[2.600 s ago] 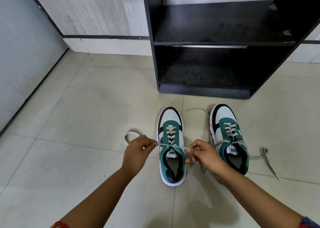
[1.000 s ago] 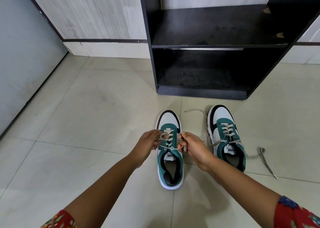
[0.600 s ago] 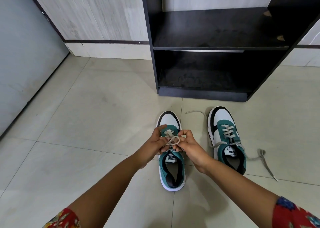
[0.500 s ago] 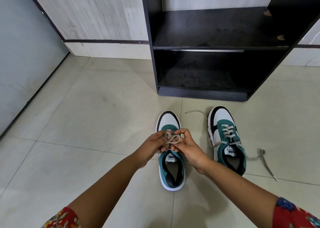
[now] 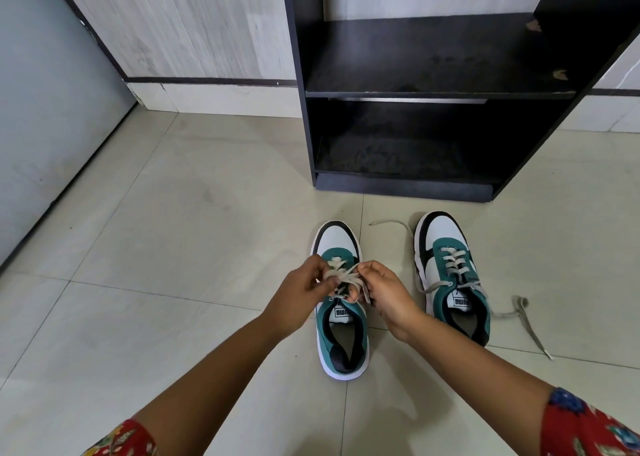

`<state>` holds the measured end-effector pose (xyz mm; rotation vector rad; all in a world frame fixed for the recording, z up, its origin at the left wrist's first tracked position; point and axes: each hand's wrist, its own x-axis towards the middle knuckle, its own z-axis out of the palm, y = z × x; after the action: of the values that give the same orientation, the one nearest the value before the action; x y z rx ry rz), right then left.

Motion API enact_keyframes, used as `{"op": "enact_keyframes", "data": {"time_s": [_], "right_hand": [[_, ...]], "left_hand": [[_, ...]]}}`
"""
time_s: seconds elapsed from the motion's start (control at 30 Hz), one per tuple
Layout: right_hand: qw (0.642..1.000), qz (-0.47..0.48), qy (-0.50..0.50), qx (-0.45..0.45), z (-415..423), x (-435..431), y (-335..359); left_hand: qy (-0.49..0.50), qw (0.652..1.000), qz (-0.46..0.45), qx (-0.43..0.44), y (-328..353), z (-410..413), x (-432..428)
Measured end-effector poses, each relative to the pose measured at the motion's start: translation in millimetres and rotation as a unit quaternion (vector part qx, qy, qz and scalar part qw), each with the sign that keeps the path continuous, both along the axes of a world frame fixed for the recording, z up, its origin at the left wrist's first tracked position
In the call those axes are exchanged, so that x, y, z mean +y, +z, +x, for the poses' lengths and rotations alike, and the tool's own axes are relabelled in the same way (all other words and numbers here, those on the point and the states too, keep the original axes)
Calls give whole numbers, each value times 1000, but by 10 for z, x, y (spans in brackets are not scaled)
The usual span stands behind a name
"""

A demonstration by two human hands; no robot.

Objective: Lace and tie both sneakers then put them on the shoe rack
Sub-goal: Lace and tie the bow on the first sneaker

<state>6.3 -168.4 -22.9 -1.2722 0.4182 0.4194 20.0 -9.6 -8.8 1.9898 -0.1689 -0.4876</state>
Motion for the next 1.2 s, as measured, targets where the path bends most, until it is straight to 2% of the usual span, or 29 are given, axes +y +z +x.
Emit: {"op": "enact_keyframes", "data": {"time_s": [0.07,0.17,0.3,0.37,0.4,0.43,0.5,0.53,0.6,0.7,0.73,0.8,1.0,1.2], "right_hand": [[999,-12,8,32,58,-2,-13],[995,-54,46,70,148,-2,28],[992,-58,60,92,185,21,62],[995,-10,40,87,157,29,80],[996,19,33,86,137,31,90],[995,45,30,86,112,36,97],[995,54,33,71,54,44,94],[997,44,34,55,25,55,86],[999,24,34,16,-54,68,74],[999,-5,23,-31,-188,78,71],[999,-10,13,-42,-225,85,70],[998,-26,-15,-54,-276,117,65],[992,-102,-41,-66,-272,122,69],[998,17,29,48,-228,-2,163]], "left_hand": [[-65,975,140,-162,-38,-28,16],[-122,914,195,-334,-42,13,7],[-185,860,196,-433,-22,87,56],[-175,855,204,-444,-21,76,71],[-157,873,204,-414,-8,45,51],[-114,907,196,-356,14,14,19],[9,977,155,-150,76,6,-66],[70,990,117,-32,116,35,-93],[148,977,13,154,180,112,-80],[204,922,-91,318,215,154,4],[212,910,-105,341,204,134,17],[215,908,-109,342,167,88,20],[225,943,-78,231,190,0,-37],[228,943,-86,225,238,-45,-12]]}}
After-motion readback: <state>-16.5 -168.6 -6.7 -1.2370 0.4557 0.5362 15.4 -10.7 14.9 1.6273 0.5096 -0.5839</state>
